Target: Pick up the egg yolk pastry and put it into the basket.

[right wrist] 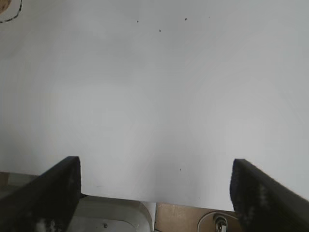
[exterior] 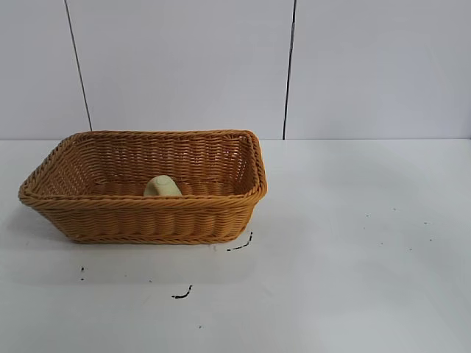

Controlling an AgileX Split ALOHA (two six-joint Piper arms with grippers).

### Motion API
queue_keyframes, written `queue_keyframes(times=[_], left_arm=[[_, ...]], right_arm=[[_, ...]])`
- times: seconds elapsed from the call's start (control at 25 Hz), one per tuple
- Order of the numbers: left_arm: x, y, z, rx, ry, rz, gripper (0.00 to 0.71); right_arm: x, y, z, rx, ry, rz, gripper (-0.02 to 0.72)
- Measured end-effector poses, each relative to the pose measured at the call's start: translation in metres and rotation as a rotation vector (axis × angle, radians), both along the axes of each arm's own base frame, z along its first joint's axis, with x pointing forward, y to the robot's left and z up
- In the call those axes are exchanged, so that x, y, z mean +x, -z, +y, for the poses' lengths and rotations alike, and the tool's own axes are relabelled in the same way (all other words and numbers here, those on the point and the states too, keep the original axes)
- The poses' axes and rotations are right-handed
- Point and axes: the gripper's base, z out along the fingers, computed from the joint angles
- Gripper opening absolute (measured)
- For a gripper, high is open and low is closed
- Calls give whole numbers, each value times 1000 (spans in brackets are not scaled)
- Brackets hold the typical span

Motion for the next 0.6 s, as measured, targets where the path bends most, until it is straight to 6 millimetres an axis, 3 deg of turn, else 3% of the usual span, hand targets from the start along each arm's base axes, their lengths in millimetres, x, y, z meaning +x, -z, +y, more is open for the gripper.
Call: queue_keyframes(times=[0.24,0.36,0.6], left_arm=[[0,0,0,0,0,0,697],[0,0,0,0,0,0,697],[0,0,0,0,0,0,697]], right_arm=[[-57,28,-2,19,13,-211,605],[-73,41,-3,45,38,-253,605],[-89,40,-4,60,49,-358,605]])
